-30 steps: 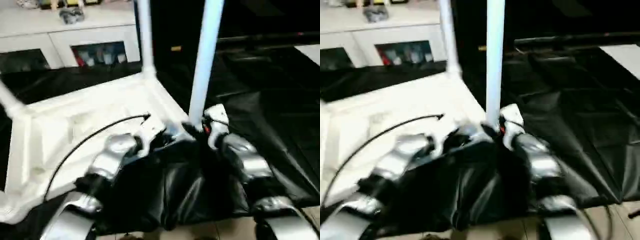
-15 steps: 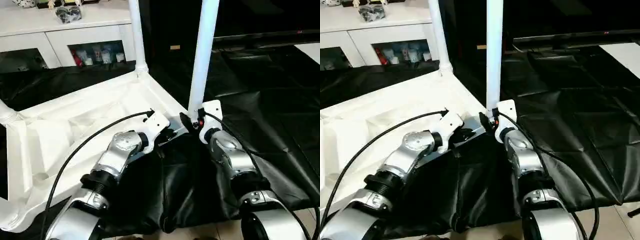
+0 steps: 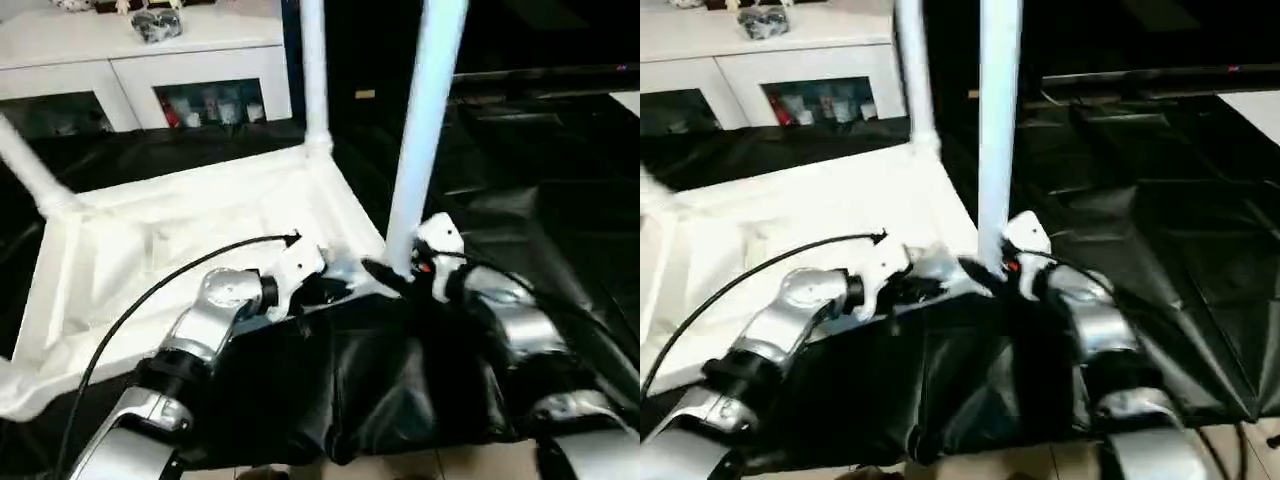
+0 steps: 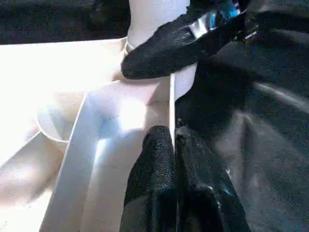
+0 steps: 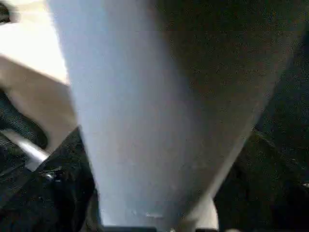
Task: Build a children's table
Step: Rotate leg to tighten
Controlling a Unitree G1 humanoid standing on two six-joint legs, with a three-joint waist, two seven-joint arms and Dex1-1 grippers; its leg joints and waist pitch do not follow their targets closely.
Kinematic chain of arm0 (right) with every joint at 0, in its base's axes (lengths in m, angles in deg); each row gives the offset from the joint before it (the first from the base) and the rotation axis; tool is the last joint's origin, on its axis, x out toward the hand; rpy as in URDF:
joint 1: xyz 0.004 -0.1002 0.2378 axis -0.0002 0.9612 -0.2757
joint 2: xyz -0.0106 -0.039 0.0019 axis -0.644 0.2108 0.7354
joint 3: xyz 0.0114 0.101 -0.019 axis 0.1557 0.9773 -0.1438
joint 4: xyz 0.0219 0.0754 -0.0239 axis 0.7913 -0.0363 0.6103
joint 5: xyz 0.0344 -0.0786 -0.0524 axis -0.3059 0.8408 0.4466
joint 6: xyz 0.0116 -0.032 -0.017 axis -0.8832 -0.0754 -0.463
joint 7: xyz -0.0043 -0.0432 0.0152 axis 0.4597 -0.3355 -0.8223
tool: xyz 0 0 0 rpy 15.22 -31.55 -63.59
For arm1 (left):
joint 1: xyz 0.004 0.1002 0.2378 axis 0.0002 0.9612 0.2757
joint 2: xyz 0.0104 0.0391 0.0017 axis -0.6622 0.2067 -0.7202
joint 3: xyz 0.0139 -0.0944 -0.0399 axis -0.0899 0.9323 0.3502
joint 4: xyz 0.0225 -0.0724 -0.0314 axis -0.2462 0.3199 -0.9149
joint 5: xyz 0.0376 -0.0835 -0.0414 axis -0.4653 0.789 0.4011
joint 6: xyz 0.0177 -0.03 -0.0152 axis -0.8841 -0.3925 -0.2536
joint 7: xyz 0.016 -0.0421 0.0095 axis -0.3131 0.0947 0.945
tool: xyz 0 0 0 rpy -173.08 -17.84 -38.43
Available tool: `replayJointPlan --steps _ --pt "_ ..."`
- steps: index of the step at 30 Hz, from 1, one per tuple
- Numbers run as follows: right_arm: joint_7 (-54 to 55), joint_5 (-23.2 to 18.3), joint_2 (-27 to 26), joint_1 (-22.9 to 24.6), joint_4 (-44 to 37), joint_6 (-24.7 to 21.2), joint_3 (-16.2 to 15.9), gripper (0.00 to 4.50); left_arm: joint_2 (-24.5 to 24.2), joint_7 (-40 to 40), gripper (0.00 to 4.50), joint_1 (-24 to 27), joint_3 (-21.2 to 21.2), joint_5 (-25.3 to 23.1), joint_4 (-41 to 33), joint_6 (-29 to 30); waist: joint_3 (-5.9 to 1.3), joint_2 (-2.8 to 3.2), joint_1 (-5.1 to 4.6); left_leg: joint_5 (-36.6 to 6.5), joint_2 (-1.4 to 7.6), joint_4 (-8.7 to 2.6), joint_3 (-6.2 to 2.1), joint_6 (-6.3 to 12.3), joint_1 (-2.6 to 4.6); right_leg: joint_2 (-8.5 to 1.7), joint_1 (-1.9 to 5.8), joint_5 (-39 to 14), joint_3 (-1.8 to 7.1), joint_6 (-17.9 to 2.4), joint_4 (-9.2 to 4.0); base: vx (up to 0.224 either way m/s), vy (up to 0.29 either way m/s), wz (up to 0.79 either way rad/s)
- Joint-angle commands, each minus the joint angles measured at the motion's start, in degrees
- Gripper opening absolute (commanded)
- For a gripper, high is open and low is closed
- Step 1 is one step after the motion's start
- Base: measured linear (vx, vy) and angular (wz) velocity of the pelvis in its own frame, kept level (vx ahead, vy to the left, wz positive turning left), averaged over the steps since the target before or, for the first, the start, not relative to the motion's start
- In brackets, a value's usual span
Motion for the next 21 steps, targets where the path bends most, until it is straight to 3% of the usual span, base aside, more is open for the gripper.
replayJointPlan --steps 1,3,4,6,13,21 --pt "-7.8 -3.1 2.1 1.7 -3.4 -2.5 -1.0 4.2 -0.7 3.5 0.0 0.6 0.6 3.9 -4.3 -2.4 -3.64 -1.21 0.01 -8.5 3.68 -3.64 -1.66 7.42 0.86 -3.81 2.91 -8.4 2.45 -14.5 -4.02 0.0 0.0 0.0" --pt "-9.7 -3.6 2.7 2.2 -4.2 -2.9 -1.3 4.2 -1.0 4.2 0.0 0.9 0.5 4.3 -4.7 -2.2 -3.68 -1.2 0.01 -8.3 3.76 -3.63 -1.72 7.68 0.76 -3.78 2.9 -8.2 2.45 -14.5 -3.94 0.0 0.0 0.0" --pt "-12.9 -4.2 3.6 2.8 -5.4 -3.8 -1.8 3.93 -1.7 5.5 0.0 1.4 0.4 4.8 -5.5 -1.9 -3.64 -1.18 -0.04 -8.6 3.69 -3.66 -1.68 7.6 0.82 -3.69 2.76 -8.6 2.41 -14.7 -4.04 0.0 0.0 0.0" --pt "-15.7 -4.3 4.7 3.3 -6.4 -4.4 -2.7 3.86 -2.6 7.0 0.0 2.0 0.2 5.1 -6.3 -1.7 -3.61 -1.21 0.04 -9.0 3.81 -3.72 -1.76 7.4 0.79 -3.8 2.83 -9.2 2.46 -14.5 -4.05 0.0 0.0 0.0" --pt "-17.5 -4.3 5.6 3.1 -6.7 -4.2 -2.8 3.33 -4.0 9.1 0.0 2.8 0.1 5.5 -7.7 -1.0 -3.53 -1.18 -0.05 -10.2 3.8 -3.93 -1.8 5.85 0.95 -3.8 2.62 -11.8 2.51 -14.0 -4.32 0.0 0.0 0.0" --pt "-18.5 -4.0 5.7 2.8 -8.1 -4.2 -3.5 2.8 -4.6 10.0 0.0 3.5 -0.1 5.8 -9.0 -0.2 -3.68 -1.17 -0.04 -8.1 3.74 -3.71 -1.77 6.67 0.87 -3.76 2.67 -9.2 2.46 -14.5 -4.0 0.0 0.0 0.0"
